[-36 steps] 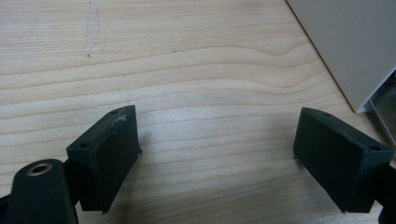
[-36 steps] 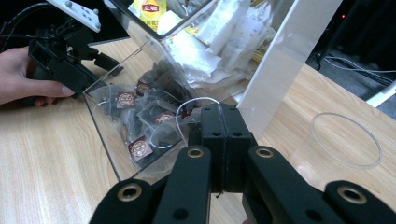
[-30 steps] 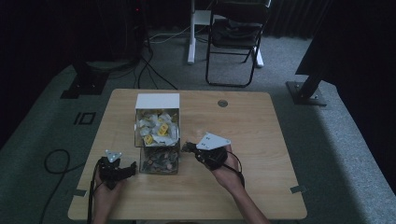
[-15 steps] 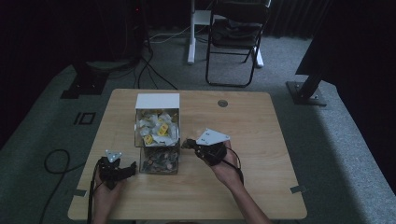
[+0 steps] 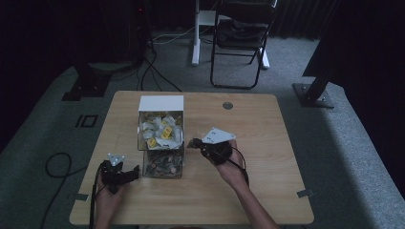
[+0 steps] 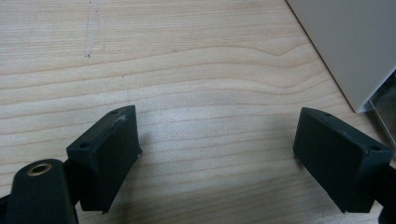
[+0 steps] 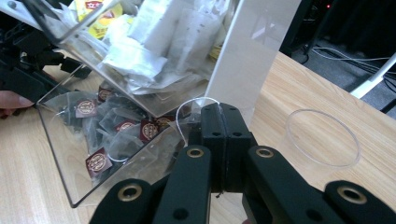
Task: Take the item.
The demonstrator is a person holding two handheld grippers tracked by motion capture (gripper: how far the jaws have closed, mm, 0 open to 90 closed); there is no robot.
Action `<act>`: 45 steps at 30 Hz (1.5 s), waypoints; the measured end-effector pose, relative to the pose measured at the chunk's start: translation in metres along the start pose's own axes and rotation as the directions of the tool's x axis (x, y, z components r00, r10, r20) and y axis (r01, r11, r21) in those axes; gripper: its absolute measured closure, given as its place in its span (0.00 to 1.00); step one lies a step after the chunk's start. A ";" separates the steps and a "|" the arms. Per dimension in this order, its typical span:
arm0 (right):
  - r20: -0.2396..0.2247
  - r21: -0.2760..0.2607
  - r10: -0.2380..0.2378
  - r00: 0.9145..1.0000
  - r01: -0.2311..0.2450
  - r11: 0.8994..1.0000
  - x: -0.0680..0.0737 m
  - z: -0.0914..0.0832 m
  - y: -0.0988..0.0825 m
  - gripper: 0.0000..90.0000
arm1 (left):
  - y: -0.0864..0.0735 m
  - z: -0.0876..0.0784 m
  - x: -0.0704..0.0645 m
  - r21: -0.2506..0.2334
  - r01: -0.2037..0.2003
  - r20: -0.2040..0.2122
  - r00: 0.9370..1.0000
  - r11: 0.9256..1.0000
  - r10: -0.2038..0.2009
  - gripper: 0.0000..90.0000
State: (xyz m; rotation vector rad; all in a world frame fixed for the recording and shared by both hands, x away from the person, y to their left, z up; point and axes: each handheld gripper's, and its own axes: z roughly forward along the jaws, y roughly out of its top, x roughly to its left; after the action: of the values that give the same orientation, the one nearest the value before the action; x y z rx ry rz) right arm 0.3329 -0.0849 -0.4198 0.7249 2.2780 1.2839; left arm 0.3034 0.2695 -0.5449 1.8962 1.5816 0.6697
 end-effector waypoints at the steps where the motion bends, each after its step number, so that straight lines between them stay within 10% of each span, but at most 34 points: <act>1: 0.004 -0.001 0.001 1.000 -0.001 1.000 -0.001 0.000 0.000 1.00 | 0.000 0.000 0.000 0.000 0.000 0.000 1.000 1.000 0.000 0.17; 45: 0.090 0.005 0.093 0.992 -0.094 0.996 -0.031 0.021 -0.004 1.00 | 0.000 0.000 0.000 -0.002 0.001 0.000 1.000 1.000 -0.001 0.17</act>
State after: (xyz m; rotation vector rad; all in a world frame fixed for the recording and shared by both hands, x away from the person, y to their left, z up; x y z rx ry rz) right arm 0.3680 -0.0921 -0.4301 0.8841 2.2025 1.2572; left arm 0.3035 0.2695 -0.5451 1.8939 1.5807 0.6714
